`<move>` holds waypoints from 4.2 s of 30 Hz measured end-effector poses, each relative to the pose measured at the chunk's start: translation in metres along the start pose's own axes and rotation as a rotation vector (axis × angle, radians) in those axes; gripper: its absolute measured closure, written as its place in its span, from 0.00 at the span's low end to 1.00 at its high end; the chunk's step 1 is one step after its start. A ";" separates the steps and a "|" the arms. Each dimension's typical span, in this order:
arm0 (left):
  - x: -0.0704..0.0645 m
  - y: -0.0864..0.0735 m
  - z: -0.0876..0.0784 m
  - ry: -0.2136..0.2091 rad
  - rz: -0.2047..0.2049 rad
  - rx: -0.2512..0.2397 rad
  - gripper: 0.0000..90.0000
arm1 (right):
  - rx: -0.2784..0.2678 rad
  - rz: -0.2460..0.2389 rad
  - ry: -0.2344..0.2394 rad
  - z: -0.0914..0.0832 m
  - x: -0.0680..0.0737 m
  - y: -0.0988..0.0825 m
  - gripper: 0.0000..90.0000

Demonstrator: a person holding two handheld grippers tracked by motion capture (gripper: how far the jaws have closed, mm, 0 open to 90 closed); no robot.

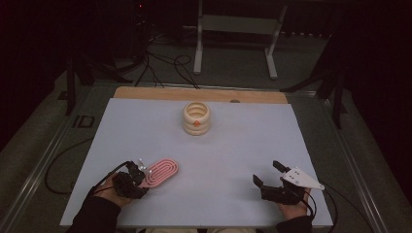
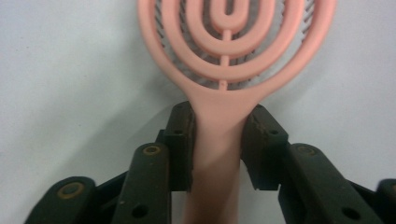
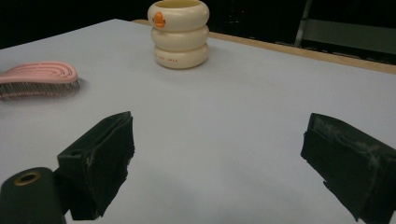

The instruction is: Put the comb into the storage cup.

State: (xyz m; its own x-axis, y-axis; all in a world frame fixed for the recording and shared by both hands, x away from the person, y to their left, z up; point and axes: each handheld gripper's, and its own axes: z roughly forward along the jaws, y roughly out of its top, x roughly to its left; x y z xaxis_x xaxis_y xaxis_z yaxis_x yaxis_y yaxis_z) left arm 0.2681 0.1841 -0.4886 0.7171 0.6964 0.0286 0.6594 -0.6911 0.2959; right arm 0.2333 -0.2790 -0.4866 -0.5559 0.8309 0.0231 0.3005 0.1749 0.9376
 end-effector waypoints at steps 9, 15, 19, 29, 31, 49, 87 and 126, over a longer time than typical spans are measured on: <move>0.002 0.001 0.000 -0.014 -0.008 0.012 0.77 | 0.003 -0.001 -0.001 0.001 0.001 0.000 0.10; 0.003 -0.001 0.000 -0.012 -0.037 -0.023 0.78 | 0.007 -0.003 -0.001 0.001 0.001 0.000 0.10; 0.004 0.001 0.001 0.013 -0.056 -0.034 0.78 | 0.009 -0.002 0.000 0.002 0.001 0.000 0.10; 0.005 0.007 -0.004 0.062 -0.058 -0.066 0.78 | 0.016 0.000 0.004 0.003 0.001 -0.001 0.10; 0.005 0.007 -0.004 0.062 -0.058 -0.066 0.78 | 0.017 0.000 0.005 0.003 0.001 -0.001 0.10; 0.003 0.028 -0.012 0.101 -0.064 -0.207 0.78 | 0.035 0.005 0.025 0.007 0.004 0.000 0.10; 0.010 0.080 -0.040 0.122 -0.053 -0.393 0.78 | 0.118 0.083 0.107 0.029 0.007 0.031 0.08; -0.025 0.125 -0.042 0.165 0.133 -0.471 0.78 | 0.134 0.193 0.268 0.086 0.030 0.099 0.08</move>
State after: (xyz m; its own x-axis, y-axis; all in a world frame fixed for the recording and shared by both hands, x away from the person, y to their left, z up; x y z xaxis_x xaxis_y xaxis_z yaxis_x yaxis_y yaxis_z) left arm 0.3236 0.0884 -0.4121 0.7174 0.6561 0.2342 0.3643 -0.6399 0.6766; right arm 0.3132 -0.1917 -0.4234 -0.6571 0.6907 0.3020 0.5086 0.1105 0.8539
